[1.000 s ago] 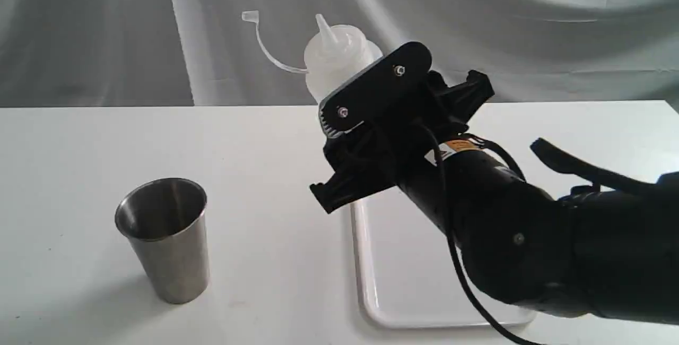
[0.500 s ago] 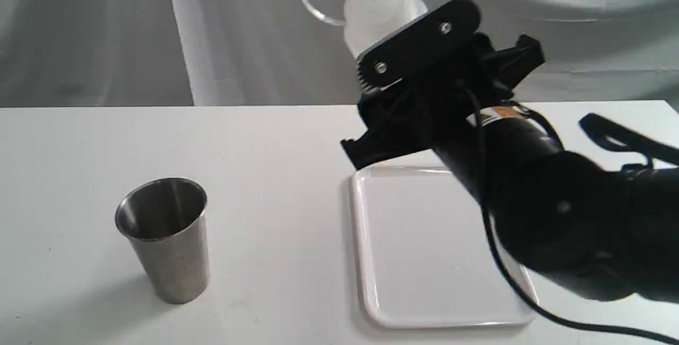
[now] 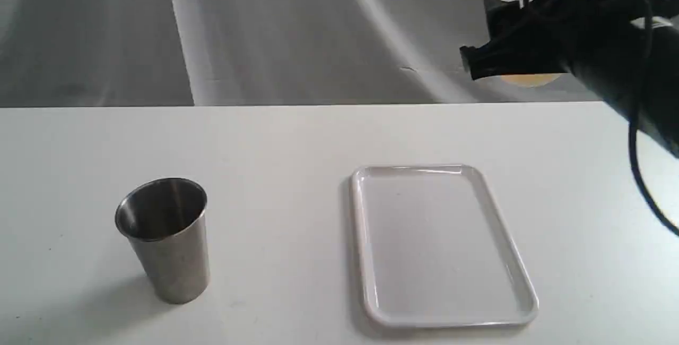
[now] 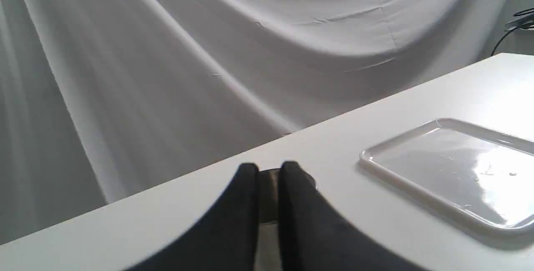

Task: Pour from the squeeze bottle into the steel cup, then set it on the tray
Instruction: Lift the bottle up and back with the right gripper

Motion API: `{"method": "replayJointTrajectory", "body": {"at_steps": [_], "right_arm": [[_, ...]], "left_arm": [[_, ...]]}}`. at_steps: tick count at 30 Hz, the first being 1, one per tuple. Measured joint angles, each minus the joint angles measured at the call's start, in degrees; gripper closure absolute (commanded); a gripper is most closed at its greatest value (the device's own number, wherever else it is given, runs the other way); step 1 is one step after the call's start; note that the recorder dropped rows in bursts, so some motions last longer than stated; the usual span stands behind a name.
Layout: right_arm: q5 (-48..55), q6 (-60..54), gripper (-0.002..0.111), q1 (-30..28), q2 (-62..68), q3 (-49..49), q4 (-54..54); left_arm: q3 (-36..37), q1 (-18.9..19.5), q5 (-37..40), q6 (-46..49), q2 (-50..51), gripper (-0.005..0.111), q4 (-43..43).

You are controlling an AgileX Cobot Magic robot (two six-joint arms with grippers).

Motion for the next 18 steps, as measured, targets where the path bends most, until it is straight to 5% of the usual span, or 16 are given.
{"method": "replayJointTrajectory", "body": {"at_steps": [6,18], "right_arm": [[13.1,3.3,0.076,-5.8,0.4,-8.7,-0.6],[21.3,6.2,0.076,-6.2,8.7,-16.0,-1.9]], "left_arm": [[0.0,0.0,0.0,0.0,0.0,0.098,0.0],[0.0,0.0,0.0,0.0,0.0,0.098,0.0]]}}
